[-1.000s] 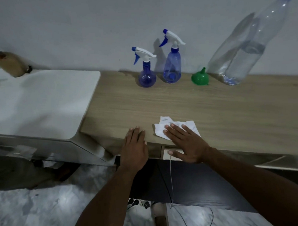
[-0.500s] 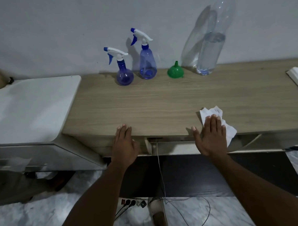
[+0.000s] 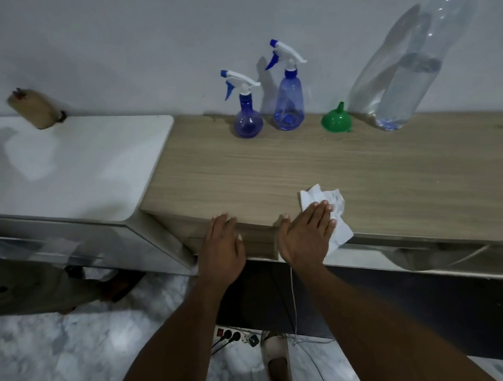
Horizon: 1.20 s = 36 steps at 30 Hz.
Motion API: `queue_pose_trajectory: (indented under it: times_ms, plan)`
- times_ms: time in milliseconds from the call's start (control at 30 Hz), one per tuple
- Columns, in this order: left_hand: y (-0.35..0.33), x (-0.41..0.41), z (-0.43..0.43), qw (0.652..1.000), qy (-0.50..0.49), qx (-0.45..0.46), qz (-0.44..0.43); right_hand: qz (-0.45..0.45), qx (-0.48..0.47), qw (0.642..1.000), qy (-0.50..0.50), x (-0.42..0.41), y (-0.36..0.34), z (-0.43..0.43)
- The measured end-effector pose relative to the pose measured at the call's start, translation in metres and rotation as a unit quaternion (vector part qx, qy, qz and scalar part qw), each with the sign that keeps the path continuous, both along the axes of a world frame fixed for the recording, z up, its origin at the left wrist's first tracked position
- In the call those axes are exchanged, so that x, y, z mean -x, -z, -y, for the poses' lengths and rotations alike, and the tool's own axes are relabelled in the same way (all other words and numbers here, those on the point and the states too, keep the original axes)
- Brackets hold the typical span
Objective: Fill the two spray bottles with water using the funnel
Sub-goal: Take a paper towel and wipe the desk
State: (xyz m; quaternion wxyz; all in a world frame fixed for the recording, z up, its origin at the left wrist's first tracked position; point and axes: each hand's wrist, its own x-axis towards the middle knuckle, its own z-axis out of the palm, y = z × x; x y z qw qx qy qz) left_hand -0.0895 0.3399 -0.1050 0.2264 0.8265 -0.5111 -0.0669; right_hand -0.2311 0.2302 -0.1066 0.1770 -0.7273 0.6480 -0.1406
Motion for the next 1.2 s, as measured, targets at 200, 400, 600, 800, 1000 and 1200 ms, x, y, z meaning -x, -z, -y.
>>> queue_pose_trajectory:
  times_ms: [200, 400, 600, 800, 1000, 1200]
  plan:
    - [0.004, -0.018, -0.014, 1.000, -0.017, -0.020, -0.005, -0.050, 0.013, 0.970, -0.237, -0.042, 0.004, -0.016]
    - [-0.010, -0.016, -0.029, 0.998, -0.038, -0.029, -0.027, -0.039, 0.154, 0.893, -0.422, -0.025, 0.000, 0.007]
    - [-0.032, 0.006, -0.047, 0.995, -0.046, -0.066, -0.052, -0.093, -0.072, 0.860, -0.496, 0.005, -0.059, -0.002]
    - [-0.079, 0.051, -0.044, 0.993, -0.002, -0.099, -0.070, 0.071, -0.209, 0.918, -0.330, 0.085, -0.126, -0.003]
    - [-0.148, 0.110, 0.006, 0.990, 0.075, -0.116, -0.037, 0.037, -0.183, 0.955, -0.230, 0.191, -0.215, 0.031]
    - [-0.220, 0.189, 0.081, 0.984, 0.165, -0.070, 0.007, 0.090, -0.190, 0.974, -0.089, 0.293, -0.289, 0.061]
